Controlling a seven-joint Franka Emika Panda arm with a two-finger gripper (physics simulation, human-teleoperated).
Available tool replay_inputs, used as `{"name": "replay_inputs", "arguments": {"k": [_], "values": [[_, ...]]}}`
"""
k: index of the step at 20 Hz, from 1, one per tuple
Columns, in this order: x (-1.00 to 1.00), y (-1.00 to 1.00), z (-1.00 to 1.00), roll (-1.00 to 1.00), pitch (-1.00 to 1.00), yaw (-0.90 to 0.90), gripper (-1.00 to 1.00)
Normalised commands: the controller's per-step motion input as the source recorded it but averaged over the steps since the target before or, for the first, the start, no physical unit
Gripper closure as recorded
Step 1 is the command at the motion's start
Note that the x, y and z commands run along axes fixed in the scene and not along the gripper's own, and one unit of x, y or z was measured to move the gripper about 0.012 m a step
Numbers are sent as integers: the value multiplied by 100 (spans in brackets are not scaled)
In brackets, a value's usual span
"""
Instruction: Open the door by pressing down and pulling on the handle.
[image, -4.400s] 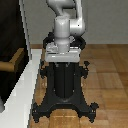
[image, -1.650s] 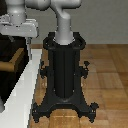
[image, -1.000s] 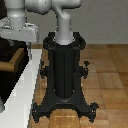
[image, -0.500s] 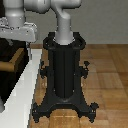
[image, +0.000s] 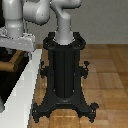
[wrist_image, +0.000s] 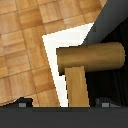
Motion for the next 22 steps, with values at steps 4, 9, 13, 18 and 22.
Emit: {"name": "replay_inputs", "arguments": {"k": [4, 9, 13, 18, 22], "values": [[0, 0, -50, 0, 0, 0, -100], [0, 0, 0, 0, 0, 0, 100], [0, 0, 0, 0, 0, 0, 100], [0, 0, 0, 0, 0, 0, 100], [0, 0, -25, 0, -4, 0, 100]]}}
